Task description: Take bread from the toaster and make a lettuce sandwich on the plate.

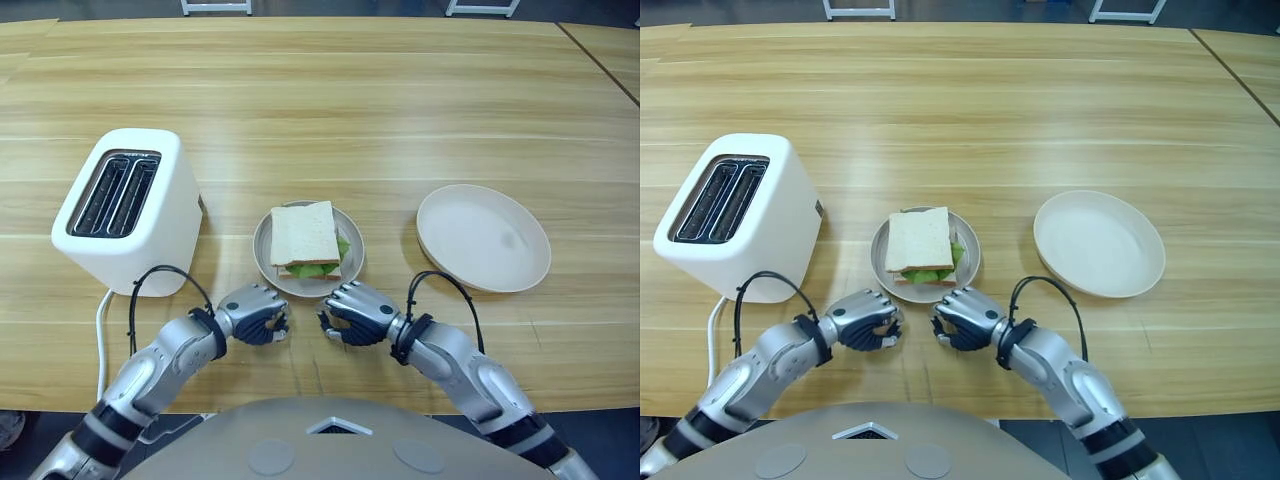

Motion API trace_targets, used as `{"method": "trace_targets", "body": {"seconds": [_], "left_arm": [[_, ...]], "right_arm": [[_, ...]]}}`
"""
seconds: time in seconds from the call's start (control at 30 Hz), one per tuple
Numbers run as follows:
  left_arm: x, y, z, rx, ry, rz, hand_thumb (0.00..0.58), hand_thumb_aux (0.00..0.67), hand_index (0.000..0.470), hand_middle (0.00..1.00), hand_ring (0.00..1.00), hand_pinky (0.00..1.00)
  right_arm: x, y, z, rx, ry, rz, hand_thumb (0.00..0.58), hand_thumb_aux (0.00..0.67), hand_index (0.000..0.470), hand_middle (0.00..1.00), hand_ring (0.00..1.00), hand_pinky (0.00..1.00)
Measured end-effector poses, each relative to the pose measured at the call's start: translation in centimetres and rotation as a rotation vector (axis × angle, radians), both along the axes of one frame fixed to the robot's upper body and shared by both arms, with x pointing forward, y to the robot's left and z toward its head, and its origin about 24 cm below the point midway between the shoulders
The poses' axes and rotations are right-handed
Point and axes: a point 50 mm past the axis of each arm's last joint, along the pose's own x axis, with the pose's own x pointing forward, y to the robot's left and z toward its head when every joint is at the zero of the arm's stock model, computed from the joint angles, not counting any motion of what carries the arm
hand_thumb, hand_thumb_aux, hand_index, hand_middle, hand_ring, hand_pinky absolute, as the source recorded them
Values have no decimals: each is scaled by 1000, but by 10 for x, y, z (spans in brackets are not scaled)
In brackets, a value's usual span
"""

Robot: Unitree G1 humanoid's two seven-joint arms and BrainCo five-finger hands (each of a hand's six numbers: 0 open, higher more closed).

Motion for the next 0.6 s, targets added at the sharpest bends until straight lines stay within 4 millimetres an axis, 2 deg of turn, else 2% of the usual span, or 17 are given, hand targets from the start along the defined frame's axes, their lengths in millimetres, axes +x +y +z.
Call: {"method": "trace_targets", "body": {"seconds": [0.07, 0.17, 0.37, 0.47, 0.6], "left_arm": [[21, -5, -2, -1, -59, 35, 580, 670, 470, 1000, 1000, 1000], [56, -10, -6, 47, -165, 106, 580, 670, 470, 1000, 1000, 1000], [122, -16, -7, 167, -306, 220, 580, 670, 470, 1000, 1000, 1000], [140, -18, -7, 176, -326, 262, 580, 670, 470, 1000, 1000, 1000], [139, -19, -4, 133, -342, 269, 580, 670, 470, 1000, 1000, 1000]], "right_arm": [[13, 8, -3, -7, -79, -2, 580, 670, 470, 1000, 1000, 1000], [45, 15, -6, -32, -179, -55, 580, 670, 470, 1000, 1000, 1000], [118, 3, -7, -127, -287, -243, 580, 670, 470, 1000, 1000, 1000], [139, 2, -7, -133, -295, -301, 580, 670, 470, 1000, 1000, 1000], [145, 3, -5, -104, -294, -324, 580, 670, 470, 1000, 1000, 1000]]}}
